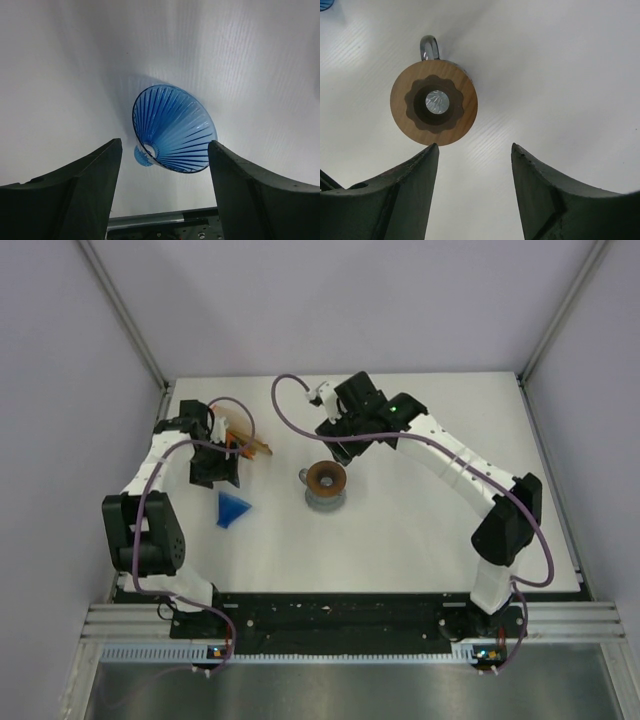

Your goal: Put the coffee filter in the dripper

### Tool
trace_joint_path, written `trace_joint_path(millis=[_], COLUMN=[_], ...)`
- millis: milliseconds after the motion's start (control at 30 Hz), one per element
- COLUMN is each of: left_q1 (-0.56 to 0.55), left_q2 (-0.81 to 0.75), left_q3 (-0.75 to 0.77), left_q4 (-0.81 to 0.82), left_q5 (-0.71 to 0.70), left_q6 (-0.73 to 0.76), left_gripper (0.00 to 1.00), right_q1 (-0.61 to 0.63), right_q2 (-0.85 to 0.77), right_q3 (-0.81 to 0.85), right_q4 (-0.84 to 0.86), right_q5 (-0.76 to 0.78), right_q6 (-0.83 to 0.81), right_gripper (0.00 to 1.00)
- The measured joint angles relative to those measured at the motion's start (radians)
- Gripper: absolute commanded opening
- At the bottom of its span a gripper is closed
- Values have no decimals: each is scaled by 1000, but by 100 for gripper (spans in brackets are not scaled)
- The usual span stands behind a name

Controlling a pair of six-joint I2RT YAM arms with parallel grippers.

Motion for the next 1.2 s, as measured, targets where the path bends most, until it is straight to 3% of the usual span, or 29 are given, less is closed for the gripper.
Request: trace_joint_path(millis=[133,500,600,800,1033,1200], left_q1=[0,3,6,6,6,6], left_q2=[17,183,182,180,147,86], left_q3=[-20,-20,-17,-14,-12,98], left_q4=[41,21,-21,-84,-121,-181], left_q5=[-61,-85,-79,-90,-80,72], left_q6=[-51,-21,20,97,149,156], left_gripper=[73,53,42,0,0,0], right_q1=[0,-5,-6,-6,-6,-6], right_q2=[-6,-34,-35,-38,-40,-59], right_q3=[-66,-133,-143,-154,-154,-154], right_q4=[13,42,46,64,66,70], right_q5=[25,49,53,48,39,2], right_q6=[7,6,5,3,2,7], right_gripper=[60,60,60,60,60,60])
